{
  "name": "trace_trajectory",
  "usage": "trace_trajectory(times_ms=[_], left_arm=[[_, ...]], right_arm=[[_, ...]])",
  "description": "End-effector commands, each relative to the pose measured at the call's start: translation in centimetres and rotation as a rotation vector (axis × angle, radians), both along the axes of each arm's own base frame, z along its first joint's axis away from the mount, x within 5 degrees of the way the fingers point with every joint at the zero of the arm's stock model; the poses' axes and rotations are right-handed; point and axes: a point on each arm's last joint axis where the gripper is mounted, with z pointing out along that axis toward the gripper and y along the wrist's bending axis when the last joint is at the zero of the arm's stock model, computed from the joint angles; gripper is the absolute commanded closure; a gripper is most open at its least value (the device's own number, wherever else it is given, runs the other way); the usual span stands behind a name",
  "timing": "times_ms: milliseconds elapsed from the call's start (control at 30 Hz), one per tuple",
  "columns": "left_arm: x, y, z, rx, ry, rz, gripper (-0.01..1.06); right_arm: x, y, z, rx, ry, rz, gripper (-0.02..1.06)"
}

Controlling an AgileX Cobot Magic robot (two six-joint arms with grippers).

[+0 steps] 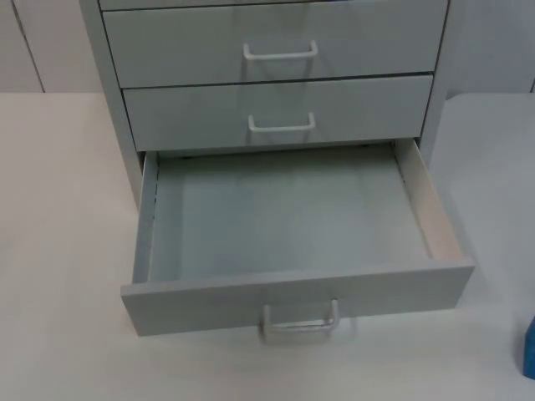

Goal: Open the drawer with the left hand, place the block into the drawer with the right hand, then close the drawer with the left hand.

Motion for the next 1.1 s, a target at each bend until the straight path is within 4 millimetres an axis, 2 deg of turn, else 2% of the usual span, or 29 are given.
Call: trace_trajectory(times_ms=[0, 267, 600, 867, 1067], left_arm=[[-0.2, 0.2, 0.0, 0.014, 0.004, 0.009, 0.00], [-0.4, 0.2, -0.3, 0.026, 0.035, 0.004, 0.00], [-1.8, 0.4, 0.7, 0.065, -0.043, 0.014, 0.00], [-2.0, 0.3, 0.9, 0.061, -0.052, 0.010, 0.00], [-1.9, 0.3, 0.9, 0.062, -0.057, 0.011, 0.00]], right_arm=[[0.0, -0.1, 0.1, 0.002, -0.003, -0.004, -0.01], [-0.6, 0.0, -0.2, 0.010, 0.067, -0.005, -0.01], [-1.1, 0.5, -1.4, 0.060, 0.261, 0.005, -0.01], [2.0, 0.8, -4.4, 0.076, 0.406, 0.012, -0.01], [4.3, 1.9, -5.7, 0.127, 0.324, -0.066, -0.01]])
